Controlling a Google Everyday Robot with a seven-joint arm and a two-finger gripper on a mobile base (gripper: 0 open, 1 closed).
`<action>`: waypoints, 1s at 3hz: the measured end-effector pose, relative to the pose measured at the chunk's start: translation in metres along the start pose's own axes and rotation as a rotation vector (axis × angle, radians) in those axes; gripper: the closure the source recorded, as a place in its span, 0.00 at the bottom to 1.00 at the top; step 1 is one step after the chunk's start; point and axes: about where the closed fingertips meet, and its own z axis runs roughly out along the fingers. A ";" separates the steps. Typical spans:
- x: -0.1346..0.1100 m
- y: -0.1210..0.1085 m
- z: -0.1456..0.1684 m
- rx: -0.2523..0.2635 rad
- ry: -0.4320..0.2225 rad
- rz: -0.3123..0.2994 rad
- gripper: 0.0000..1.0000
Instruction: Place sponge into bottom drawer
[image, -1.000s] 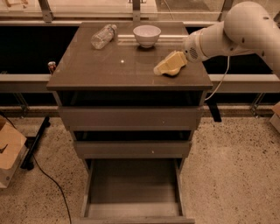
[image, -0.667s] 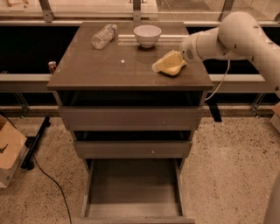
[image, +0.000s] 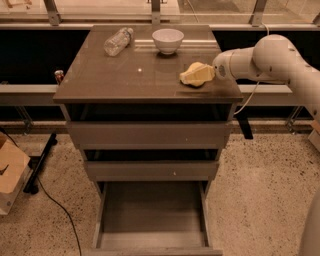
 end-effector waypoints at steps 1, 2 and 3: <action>0.019 -0.009 0.004 0.015 0.014 0.049 0.00; 0.027 -0.010 0.010 0.011 0.021 0.065 0.12; 0.029 -0.009 0.014 0.003 0.022 0.068 0.36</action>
Offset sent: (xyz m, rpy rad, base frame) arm 0.0069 -0.0162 -0.0337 0.0371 0.0571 -0.0437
